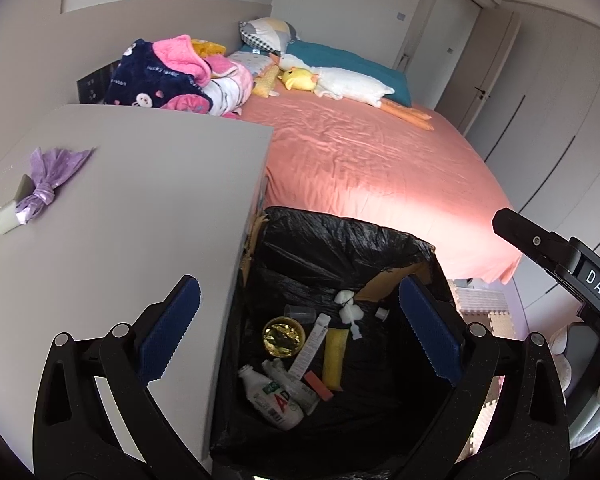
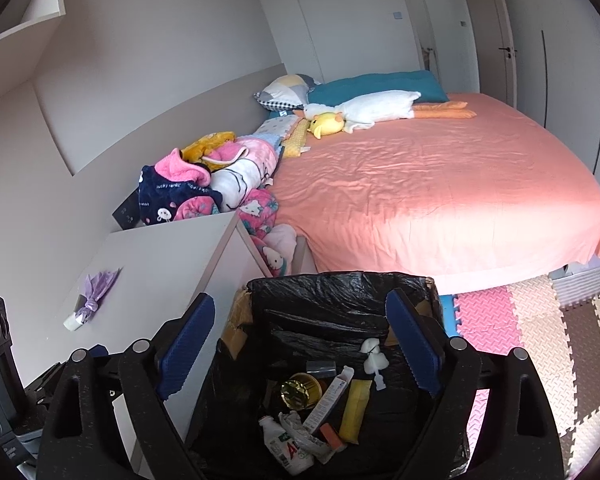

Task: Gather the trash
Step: 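Move both open tools back over the desk toward the remaining trash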

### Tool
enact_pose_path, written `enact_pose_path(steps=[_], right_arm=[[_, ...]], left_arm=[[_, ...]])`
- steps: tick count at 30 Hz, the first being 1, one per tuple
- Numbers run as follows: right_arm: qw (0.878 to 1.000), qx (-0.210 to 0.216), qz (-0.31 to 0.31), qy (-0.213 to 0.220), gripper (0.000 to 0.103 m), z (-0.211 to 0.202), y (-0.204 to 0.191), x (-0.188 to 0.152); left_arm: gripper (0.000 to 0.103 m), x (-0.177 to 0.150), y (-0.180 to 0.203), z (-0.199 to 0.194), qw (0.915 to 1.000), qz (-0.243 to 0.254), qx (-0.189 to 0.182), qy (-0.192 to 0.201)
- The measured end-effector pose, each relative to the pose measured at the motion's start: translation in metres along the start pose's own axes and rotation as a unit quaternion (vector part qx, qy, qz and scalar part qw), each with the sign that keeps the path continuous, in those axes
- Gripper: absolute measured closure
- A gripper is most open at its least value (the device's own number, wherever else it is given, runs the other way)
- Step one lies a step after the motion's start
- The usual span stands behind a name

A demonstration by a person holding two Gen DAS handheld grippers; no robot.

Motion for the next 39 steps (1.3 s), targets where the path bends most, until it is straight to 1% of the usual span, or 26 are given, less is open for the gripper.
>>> enact_pose_path(steps=[6,14,20,29,39], right_arm=[[1.0,0.011,-0.017,-0.007,0.016,0.008,-0.024,-0.002],[0.999,0.023,-0.03,-0.016,0.015,0.018,-0.055,-0.005],[0.998,0.035,-0.04,-0.02,0.015,0.028,-0.08,-0.009],[0.996,0.061,-0.056,-0.031,0.016,0.048,-0.127,-0.016],[0.993,0.073,-0.08,-0.048,0.015,0.072,-0.171,-0.024]], left_arm=[[0.007,0.002,-0.025,-0.007,0.9997,-0.02,0.013,0.004],[0.007,0.003,-0.052,-0.017,0.9992,-0.026,0.029,0.013],[0.007,0.004,-0.077,-0.023,0.9981,-0.043,0.04,0.019],[0.007,0.003,-0.126,-0.032,0.9951,-0.068,0.068,0.023],[0.007,0.004,-0.173,-0.038,0.9911,-0.091,0.094,0.027]])
Point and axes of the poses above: each gripper's, at about its wrist camera, not at the fingertips, and z roughly the way its jaws point, y to its right, x to its top, the point moved 3 cm from there along z, roughly the way its jaws point, and after that the axes turned 2 degrees about -x, right-handed, at the moved point
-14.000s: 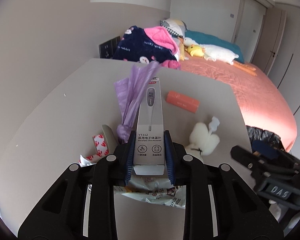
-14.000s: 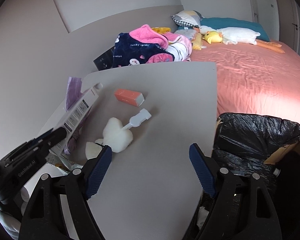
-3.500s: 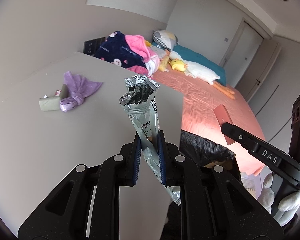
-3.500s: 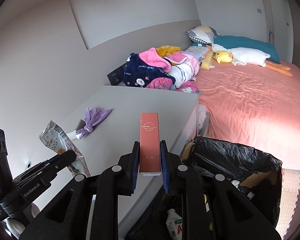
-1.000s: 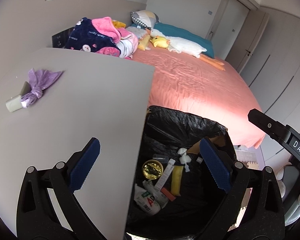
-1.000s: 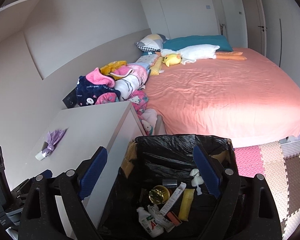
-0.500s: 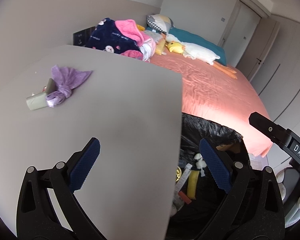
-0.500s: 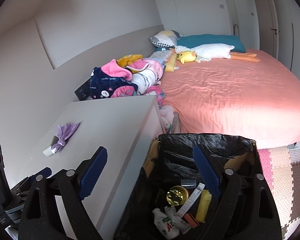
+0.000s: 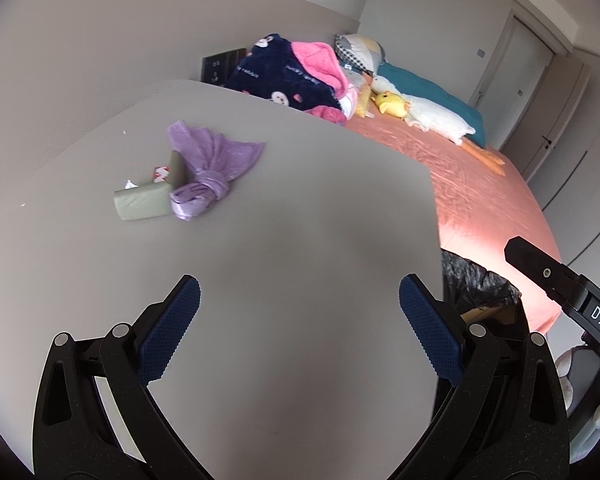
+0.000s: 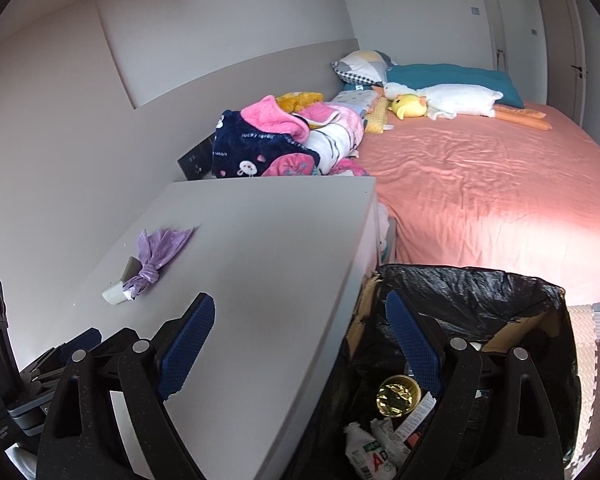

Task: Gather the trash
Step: 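Move both open tools back over the desk toward the remaining trash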

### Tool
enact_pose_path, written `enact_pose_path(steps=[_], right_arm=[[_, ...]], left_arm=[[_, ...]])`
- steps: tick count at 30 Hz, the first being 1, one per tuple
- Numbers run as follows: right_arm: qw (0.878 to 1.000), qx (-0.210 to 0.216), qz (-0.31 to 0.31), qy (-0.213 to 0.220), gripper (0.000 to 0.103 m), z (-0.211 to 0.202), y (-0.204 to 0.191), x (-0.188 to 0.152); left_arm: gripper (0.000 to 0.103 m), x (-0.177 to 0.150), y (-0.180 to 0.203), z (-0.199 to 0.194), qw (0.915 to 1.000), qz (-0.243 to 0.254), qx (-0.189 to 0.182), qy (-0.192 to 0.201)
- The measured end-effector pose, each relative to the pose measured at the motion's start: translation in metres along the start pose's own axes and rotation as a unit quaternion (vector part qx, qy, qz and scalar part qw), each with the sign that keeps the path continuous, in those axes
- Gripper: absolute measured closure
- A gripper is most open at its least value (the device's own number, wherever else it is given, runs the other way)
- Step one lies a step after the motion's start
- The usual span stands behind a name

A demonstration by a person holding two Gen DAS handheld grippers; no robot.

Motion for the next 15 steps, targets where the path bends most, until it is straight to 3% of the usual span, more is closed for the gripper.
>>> enact_pose_path(steps=[15], right_arm=[[0.999,0.021,-0.02,-0.025,0.016,0.047,-0.048,0.004]], left_arm=[[0.007,0.022,-0.066,0.015,0.9982,-0.036,0.049,0.002]])
Point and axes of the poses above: each gripper's, at about its wrist camera, not at the fingertips, and z roughly the way its jaws point, y to its right, x to its top, the point moved 3 cm from there along z, roughly the way its jaws point, and after that the axes turned 2 degrees about -x, right-handed, at the moved point
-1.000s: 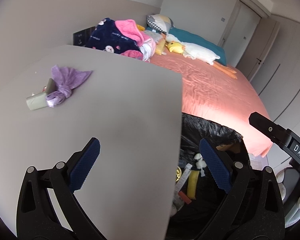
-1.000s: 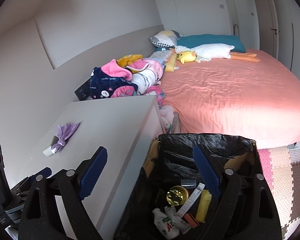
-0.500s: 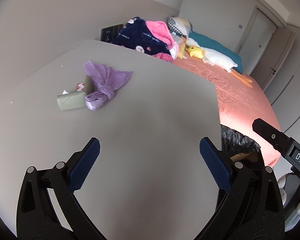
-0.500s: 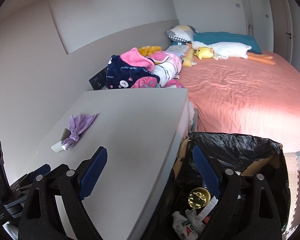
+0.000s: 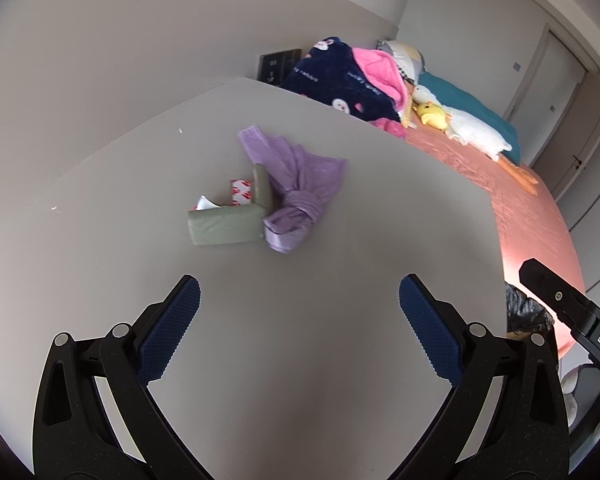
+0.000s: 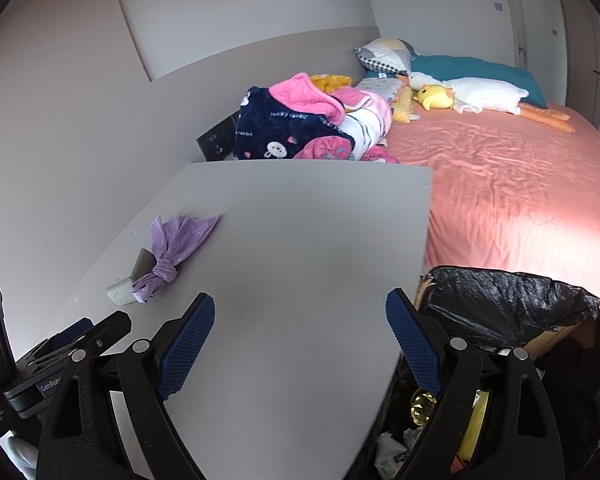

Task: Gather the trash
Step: 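Move both open tools back over the desk toward the remaining trash, then grasp the grey tape roll with the left tool while the right tool grasps the purple bag knot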

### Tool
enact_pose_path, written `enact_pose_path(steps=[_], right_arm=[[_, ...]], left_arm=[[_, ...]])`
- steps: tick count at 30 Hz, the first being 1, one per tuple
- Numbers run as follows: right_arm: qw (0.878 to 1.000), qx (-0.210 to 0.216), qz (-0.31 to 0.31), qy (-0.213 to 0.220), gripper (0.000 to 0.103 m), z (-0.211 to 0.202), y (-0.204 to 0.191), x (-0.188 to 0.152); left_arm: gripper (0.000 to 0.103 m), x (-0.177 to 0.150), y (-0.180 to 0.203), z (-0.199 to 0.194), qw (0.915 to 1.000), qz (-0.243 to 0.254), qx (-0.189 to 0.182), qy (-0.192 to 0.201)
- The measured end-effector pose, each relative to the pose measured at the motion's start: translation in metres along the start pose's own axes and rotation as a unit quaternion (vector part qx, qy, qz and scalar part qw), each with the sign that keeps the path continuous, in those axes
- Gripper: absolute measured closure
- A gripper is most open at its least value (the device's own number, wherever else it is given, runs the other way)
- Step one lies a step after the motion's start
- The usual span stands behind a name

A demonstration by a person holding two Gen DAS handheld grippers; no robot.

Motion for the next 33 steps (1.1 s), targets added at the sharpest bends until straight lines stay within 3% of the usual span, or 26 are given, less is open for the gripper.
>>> enact_pose_path(steps=[13,25,33], right_arm=[[1.0,0.013,-0.01,-0.016,0.015,0.029,-0.022,0.003],[0.999,0.018,-0.02,-0.024,0.016,0.046,-0.035,0.008],[0.999,0.023,-0.02,-0.039,0.016,0.057,-0.05,0.008]], left_arm=[[0.007,0.028,-0.03,0.021,0.9995,-0.011,0.029,-0.005],[0.007,0.055,-0.048,0.051,0.9968,-0.029,0.039,-0.064],[0.007,0.054,-0.059,0.072,0.9908,-0.043,0.06,-0.114]])
Point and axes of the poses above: each gripper's, at about its wrist camera, not at the fingertips, and z roughly the way its jaws point, y to its right, x to its top, the point moved 3 cm from there along z, roughly the way its jaws point, and after that the axes turned 2 degrees about -x, right-handed, at the moved point
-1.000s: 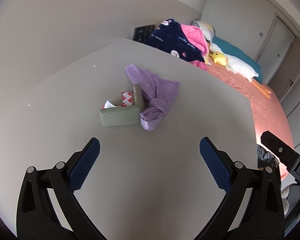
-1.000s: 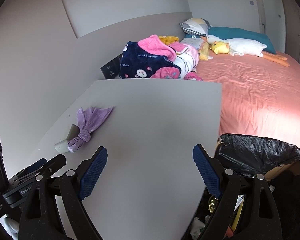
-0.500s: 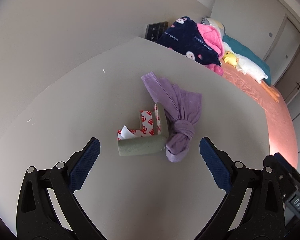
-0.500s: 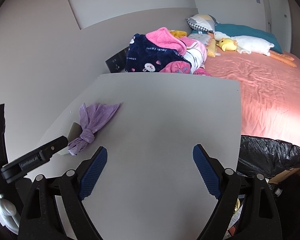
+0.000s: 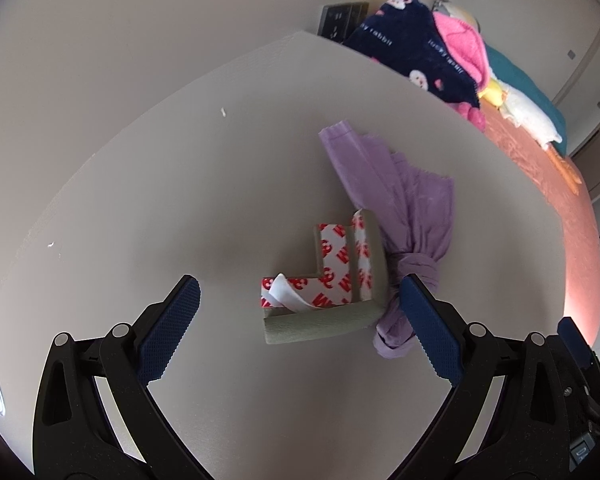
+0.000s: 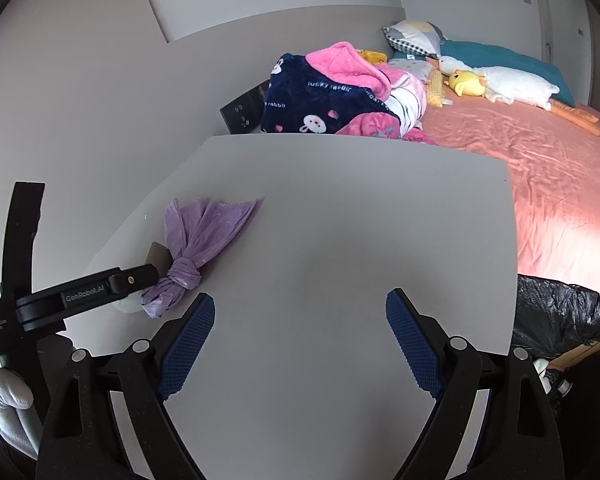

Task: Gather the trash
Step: 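Grasp the grey tape roll with the left tool while the right tool grasps the purple bag knot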

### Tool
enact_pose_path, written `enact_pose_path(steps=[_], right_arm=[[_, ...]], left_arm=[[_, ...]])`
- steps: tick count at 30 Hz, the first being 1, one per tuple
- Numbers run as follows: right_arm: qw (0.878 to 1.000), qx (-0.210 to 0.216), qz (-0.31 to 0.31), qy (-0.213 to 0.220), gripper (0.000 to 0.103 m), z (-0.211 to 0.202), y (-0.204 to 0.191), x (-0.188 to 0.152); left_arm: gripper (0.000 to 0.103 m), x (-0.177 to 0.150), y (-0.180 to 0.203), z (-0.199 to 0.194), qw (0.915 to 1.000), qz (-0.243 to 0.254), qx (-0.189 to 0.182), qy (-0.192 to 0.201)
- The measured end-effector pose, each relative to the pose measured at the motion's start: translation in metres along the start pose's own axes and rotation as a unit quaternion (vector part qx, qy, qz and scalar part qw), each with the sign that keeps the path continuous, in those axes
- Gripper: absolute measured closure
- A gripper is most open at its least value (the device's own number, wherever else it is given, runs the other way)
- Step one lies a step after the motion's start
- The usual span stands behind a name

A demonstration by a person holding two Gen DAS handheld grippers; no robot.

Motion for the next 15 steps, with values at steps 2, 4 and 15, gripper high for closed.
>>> enact_pose_path(steps=[2,4,15], right_arm=[[1.0,0.003,-0.002,-0.001,0.015,0.002,-0.003,0.001],[1.0,0.004,-0.007,0.0,0.015,0.003,-0.008,0.002],[1.0,0.015,-0.021,-0.017,0.015,0.022,-0.033,0.003]], left_arm=[[0.007,-0.001,-0.002,0.003,1.0,0.0,0.005,-0.005],[0.011,-0.001,-0.003,0.003,1.0,-0.001,0.009,0.002],[0.042,0.0,-0.017,-0.01,0.9995,-0.008,0.005,0.03]])
Point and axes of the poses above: each gripper's, at about its wrist camera, not at the fingertips, and z roughly the way its jaws point, y to its right, x to its top, the point moved 3 cm from there along z, roughly the way its jaws point, and after that the axes turned 2 degrees about -x, right-handed, at the moved point
